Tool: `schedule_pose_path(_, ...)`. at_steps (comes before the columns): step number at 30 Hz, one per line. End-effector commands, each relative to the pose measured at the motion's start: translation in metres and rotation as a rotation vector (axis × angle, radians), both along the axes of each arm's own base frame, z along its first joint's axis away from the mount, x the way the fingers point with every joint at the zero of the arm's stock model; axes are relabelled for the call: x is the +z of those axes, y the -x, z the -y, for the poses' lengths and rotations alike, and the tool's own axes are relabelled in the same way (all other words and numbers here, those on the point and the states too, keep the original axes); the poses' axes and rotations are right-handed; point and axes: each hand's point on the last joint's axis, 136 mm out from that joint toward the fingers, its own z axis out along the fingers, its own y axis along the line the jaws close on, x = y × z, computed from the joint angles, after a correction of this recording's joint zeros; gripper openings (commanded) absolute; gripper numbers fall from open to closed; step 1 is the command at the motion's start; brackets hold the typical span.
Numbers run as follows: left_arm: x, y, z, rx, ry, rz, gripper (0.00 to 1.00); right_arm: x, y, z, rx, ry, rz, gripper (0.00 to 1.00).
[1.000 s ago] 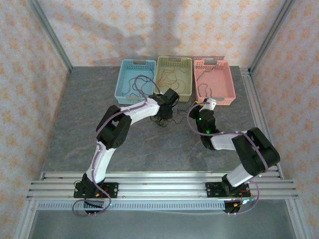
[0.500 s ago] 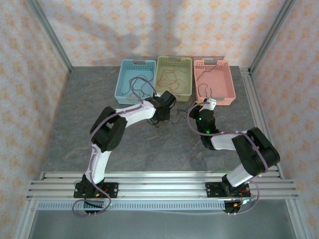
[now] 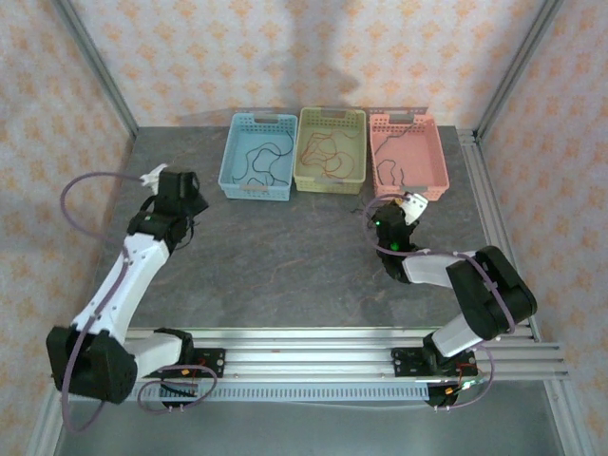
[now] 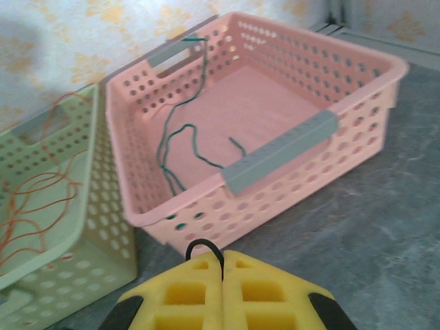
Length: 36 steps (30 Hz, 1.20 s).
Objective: Untangle the cables
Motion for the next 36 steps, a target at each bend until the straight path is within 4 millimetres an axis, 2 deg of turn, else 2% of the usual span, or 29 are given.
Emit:
schedule_pose_path(1,0.0,0.022,-0.013,0.046,0.019,-0.005,0.0,0.01,0.003,0.016,-0.103,0.014,0.013,0.0)
schedule_pose_path(3,0.001,0.024,-0.013,0.038,0.026,0.005,0.0,0.009,0.003,0.015,-0.099,0.017,0.008,0.0)
schedule_pose_path(5,-0.002,0.019,-0.003,-0.012,0.056,0.002,0.0,0.009,-0.001,0.009,-0.063,0.008,0.013,0.0)
schedule_pose_path(11,-0.03,0.005,0.036,-0.178,0.199,-0.003,0.0,0.022,-0.012,-0.023,0.129,-0.034,0.067,0.0)
schedule_pose_path(17,-0.046,-0.01,0.065,-0.242,0.185,-0.024,0.0,0.048,-0.019,-0.068,0.381,-0.073,0.147,0.0)
schedule_pose_path(19,-0.054,-0.016,0.078,-0.263,0.154,-0.027,0.0,0.067,-0.021,-0.085,0.46,-0.097,0.165,0.0)
schedule_pose_path(22,-0.07,-0.024,0.095,-0.288,0.166,-0.021,0.0,0.109,-0.024,-0.105,0.544,-0.101,0.19,0.0)
schedule_pose_path(25,-0.088,-0.029,0.1,-0.284,0.168,-0.028,0.0,0.151,-0.026,-0.121,0.598,-0.102,0.225,0.0)
schedule_pose_path(29,-0.108,-0.025,0.091,-0.232,0.154,-0.033,0.0,0.19,-0.036,-0.15,0.701,-0.121,0.239,0.0)
schedule_pose_path(33,-0.105,-0.017,0.079,-0.181,0.135,-0.01,0.0,0.225,-0.051,-0.189,0.806,-0.137,0.262,0.0)
schedule_pose_path(36,-0.104,-0.012,0.072,-0.148,0.126,0.003,0.0,0.245,-0.067,-0.217,0.858,-0.155,0.288,0.0)
